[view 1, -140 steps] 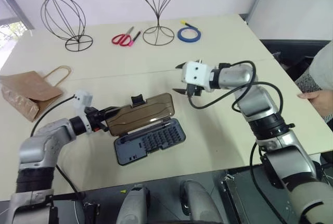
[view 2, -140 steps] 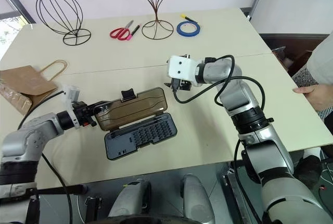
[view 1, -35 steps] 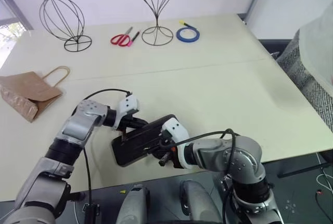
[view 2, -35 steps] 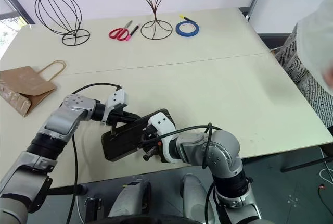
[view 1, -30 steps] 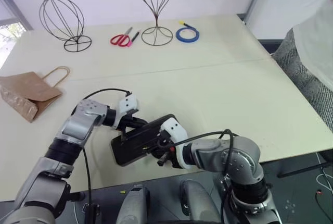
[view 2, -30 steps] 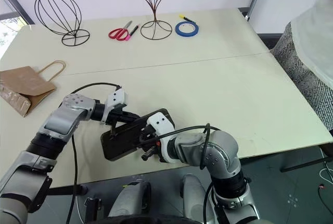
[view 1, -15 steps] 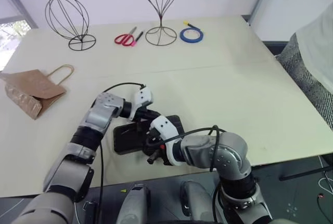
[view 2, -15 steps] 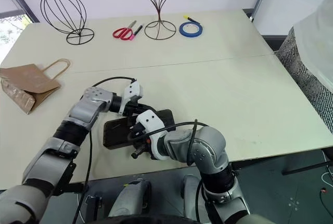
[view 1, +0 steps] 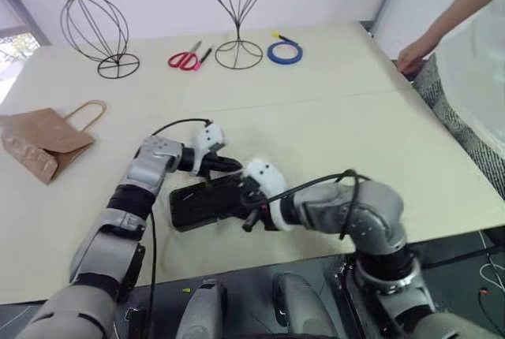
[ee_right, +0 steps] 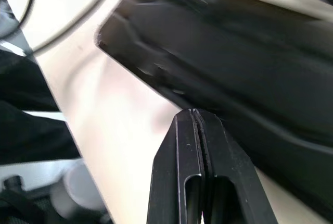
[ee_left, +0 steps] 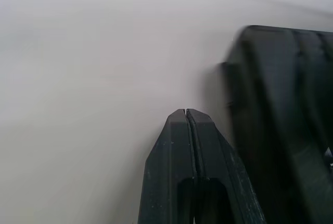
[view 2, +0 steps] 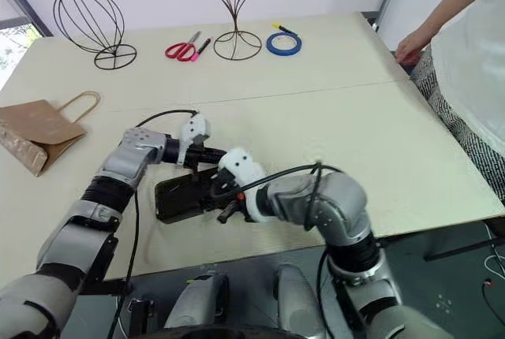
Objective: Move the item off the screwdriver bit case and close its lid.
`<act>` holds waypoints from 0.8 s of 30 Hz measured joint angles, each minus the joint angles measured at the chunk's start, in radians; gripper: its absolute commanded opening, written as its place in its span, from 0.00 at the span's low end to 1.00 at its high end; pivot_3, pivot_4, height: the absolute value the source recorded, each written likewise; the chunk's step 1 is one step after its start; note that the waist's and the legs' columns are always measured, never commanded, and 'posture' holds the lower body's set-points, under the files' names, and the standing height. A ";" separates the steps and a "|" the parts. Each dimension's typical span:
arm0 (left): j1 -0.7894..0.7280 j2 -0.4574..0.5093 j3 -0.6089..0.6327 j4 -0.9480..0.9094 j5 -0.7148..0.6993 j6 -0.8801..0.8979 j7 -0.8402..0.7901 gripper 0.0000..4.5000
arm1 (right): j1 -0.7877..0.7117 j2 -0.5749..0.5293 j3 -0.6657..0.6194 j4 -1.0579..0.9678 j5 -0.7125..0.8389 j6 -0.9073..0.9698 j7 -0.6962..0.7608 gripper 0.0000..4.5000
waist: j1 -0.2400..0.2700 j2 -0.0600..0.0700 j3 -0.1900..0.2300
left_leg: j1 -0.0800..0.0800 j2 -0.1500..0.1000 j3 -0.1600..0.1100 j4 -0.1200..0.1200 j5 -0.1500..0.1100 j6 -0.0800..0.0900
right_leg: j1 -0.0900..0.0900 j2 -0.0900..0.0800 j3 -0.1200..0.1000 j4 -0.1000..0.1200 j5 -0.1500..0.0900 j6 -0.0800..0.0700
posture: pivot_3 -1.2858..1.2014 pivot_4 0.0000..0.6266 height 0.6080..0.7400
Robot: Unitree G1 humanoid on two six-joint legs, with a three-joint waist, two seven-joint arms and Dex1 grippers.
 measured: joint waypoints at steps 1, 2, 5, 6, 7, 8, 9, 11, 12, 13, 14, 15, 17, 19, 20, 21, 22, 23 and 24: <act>0.011 0.010 0.022 -0.031 -0.012 0.015 0.012 0.00 | -0.001 -0.033 0.001 -0.010 0.017 -0.009 0.035 0.00 | 0.001 0.000 0.000 | 0.000 0.000 0.000 -0.001 0.000 0.000 | 0.000 0.000 0.000 0.000 0.000 0.000 | 0.52 0.24 1.00; 0.019 0.017 0.034 -0.052 -0.021 0.030 0.024 0.00 | -0.001 -0.054 0.002 -0.019 0.029 -0.017 0.062 0.00 | 0.001 0.000 0.000 | -0.001 0.000 0.000 -0.001 0.000 0.001 | -0.001 0.000 0.000 0.000 0.000 0.000 | 0.52 0.24 1.00; 0.052 0.034 0.093 -0.145 -0.069 0.104 0.074 0.00 | -0.018 -0.134 -0.005 -0.034 0.062 -0.053 0.147 0.00 | 0.002 0.000 0.001 | -0.001 0.000 0.001 0.000 0.000 0.001 | -0.001 -0.001 0.000 -0.001 0.000 0.000 | 0.52 0.24 1.00; 0.063 0.039 0.116 -0.182 -0.086 0.132 0.093 0.00 | -0.025 -0.158 -0.011 -0.036 0.068 -0.072 0.172 0.00 | 0.002 0.000 0.001 | -0.001 0.000 0.001 0.001 0.000 0.001 | -0.001 -0.001 0.000 -0.001 0.000 0.000 | 0.52 0.24 1.00; 0.083 0.053 0.147 -0.239 -0.110 0.170 0.117 0.00 | -0.037 -0.188 -0.020 -0.035 0.072 -0.096 0.198 0.00 | 0.001 0.000 0.001 | -0.001 0.000 0.001 0.001 0.000 0.001 | -0.001 -0.002 0.000 -0.001 0.000 0.000 | 0.52 0.24 1.00; 0.100 0.072 0.172 -0.289 -0.128 0.203 0.137 0.00 | -0.050 -0.215 -0.036 -0.029 0.074 -0.116 0.216 0.00 | 0.001 0.000 0.001 | -0.001 0.000 0.001 0.000 0.000 0.001 | -0.001 -0.002 0.000 -0.001 0.000 0.000 | 0.52 0.24 1.00; 0.118 0.087 0.197 -0.340 -0.146 0.236 0.156 0.00 | -0.065 -0.233 -0.056 -0.017 0.073 -0.135 0.229 0.00 | 0.000 0.000 0.001 | -0.001 0.000 0.001 0.000 0.000 0.001 | -0.001 -0.001 0.000 -0.001 0.000 0.000 | 0.52 0.24 1.00; 0.172 0.114 0.245 -0.463 -0.190 0.311 0.192 0.00 | -0.094 -0.275 -0.085 0.015 0.069 -0.178 0.259 0.00 | 0.002 0.000 0.001 | -0.001 0.001 0.001 0.000 0.000 0.001 | -0.001 -0.001 0.000 -0.001 0.000 0.000 | 0.52 0.24 1.00; 0.216 0.125 0.275 -0.541 -0.219 0.360 0.214 0.00 | -0.106 -0.306 -0.094 0.031 0.063 -0.204 0.279 0.00 | 0.002 0.000 0.001 | -0.001 0.001 0.001 -0.001 0.000 0.001 | -0.001 -0.001 0.000 -0.001 0.000 0.000 | 0.52 0.24 1.00; 0.265 0.137 0.300 -0.615 -0.251 0.409 0.230 0.00 | -0.109 -0.342 -0.106 0.046 0.054 -0.228 0.300 0.00 | 0.002 0.000 0.001 | -0.001 0.001 0.001 -0.001 -0.001 0.001 | 0.000 -0.002 0.000 -0.002 0.000 0.000 | 0.52 0.24 1.00; 0.317 0.155 0.324 -0.686 -0.279 0.451 0.244 0.00 | -0.111 -0.371 -0.113 0.060 0.051 -0.249 0.321 0.00 | 0.002 -0.001 0.001 | -0.001 0.001 0.001 -0.001 -0.001 0.001 | -0.001 -0.002 0.000 -0.002 0.000 0.000 | 0.52 0.24 1.00; 0.372 0.176 0.349 -0.754 -0.309 0.495 0.251 0.00 | -0.110 -0.405 -0.122 0.069 0.046 -0.268 0.344 0.00 | 0.002 -0.001 0.001 | -0.001 0.001 0.001 -0.001 -0.001 0.001 | -0.001 -0.002 0.001 -0.002 0.000 0.000 | 0.52 0.24 1.00; 0.473 0.215 0.413 -0.881 -0.374 0.579 0.267 0.00 | -0.106 -0.458 -0.132 0.075 0.041 -0.321 0.396 0.00 | 0.002 -0.001 0.002 | -0.001 0.001 0.001 -0.001 -0.001 0.001 | -0.001 -0.002 0.000 -0.003 0.000 0.000 | 0.52 0.24 1.00; 0.567 0.264 0.491 -0.997 -0.469 0.674 0.266 0.00 | -0.096 -0.516 -0.132 0.074 0.015 -0.390 0.449 0.00 | 0.003 -0.001 0.002 | -0.001 0.001 0.002 -0.001 -0.001 0.001 | -0.001 -0.002 0.000 -0.003 0.000 0.000 | 0.52 0.24 1.00; 0.605 0.288 0.528 -1.042 -0.514 0.711 0.261 0.00 | -0.095 -0.528 -0.130 0.074 0.006 -0.415 0.465 0.00 | 0.003 -0.001 0.002 | -0.001 0.001 0.001 -0.001 -0.001 0.001 | 0.000 -0.001 0.000 -0.003 -0.001 0.000 | 0.52 0.24 1.00; 0.657 0.313 0.574 -1.098 -0.571 0.752 0.252 0.00 | -0.093 -0.536 -0.129 0.075 0.003 -0.434 0.482 0.00 | 0.003 -0.001 0.002 | -0.001 0.001 0.002 -0.001 -0.001 0.001 | 0.000 -0.001 0.000 -0.003 -0.001 0.000 | 0.52 0.24 1.00; 0.695 0.328 0.610 -1.140 -0.620 0.785 0.246 0.00 | -0.089 -0.542 -0.128 0.079 0.000 -0.446 0.494 0.00 | 0.004 -0.001 0.002 | 0.000 0.001 0.002 -0.001 -0.001 0.001 | 0.000 -0.001 0.001 -0.003 -0.002 -0.001 | 0.52 0.24 1.00; 0.733 0.337 0.649 -1.184 -0.670 0.815 0.247 0.00 | -0.086 -0.544 -0.127 0.088 -0.002 -0.459 0.511 0.00 | 0.005 -0.001 0.002 | 0.000 0.001 0.002 -0.001 -0.001 0.001 | 0.000 -0.001 0.001 -0.003 -0.003 -0.003 | 0.52 0.24 1.00; 0.758 0.347 0.673 -1.214 -0.714 0.837 0.253 0.00 | -0.081 -0.551 -0.125 0.096 -0.004 -0.472 0.528 0.00 | 0.007 -0.001 0.002 | 0.000 0.001 0.002 0.000 -0.001 0.001 | 0.001 -0.001 0.001 -0.003 -0.003 -0.003 | 0.52 0.24 1.00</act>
